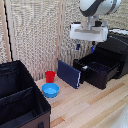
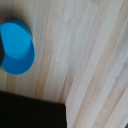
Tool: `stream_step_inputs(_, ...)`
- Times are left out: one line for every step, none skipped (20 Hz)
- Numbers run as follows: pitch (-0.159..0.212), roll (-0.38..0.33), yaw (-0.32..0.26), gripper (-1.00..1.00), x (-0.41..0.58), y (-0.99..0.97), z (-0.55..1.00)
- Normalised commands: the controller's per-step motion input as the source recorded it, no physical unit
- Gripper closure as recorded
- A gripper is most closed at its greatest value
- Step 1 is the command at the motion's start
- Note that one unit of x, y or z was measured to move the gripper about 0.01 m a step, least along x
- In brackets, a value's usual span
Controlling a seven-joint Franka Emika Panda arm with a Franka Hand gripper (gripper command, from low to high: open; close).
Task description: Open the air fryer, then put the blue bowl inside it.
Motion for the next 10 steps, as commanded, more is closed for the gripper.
stream_step_inputs(0.021,0.155,0.196,-1.0,0.071,0.36,0.0)
stream_step_inputs(0.014,0.149,0.196,-1.0,0.069,0.37,0.0)
stream_step_inputs(0.005,0.147,0.197,-1.0,0.069,0.37,0.0)
stream_step_inputs(0.003,0.141,0.197,-1.0,0.086,0.38,-0.01)
stream_step_inputs(0.0,0.137,0.198,-1.0,0.086,0.38,-0.04)
stream_step_inputs(0.0,0.118,0.2,-1.0,0.091,0.4,-0.06)
stream_step_inputs(0.0,0.108,0.203,-1.0,0.106,0.41,-0.08)
stream_step_inputs(0.0,0.104,0.203,-1.0,0.114,0.41,-0.09)
stream_step_inputs(0.0,0.091,0.203,-1.0,0.109,0.42,-0.12)
stream_step_inputs(0.0,0.078,0.203,-1.0,0.106,0.44,-0.13)
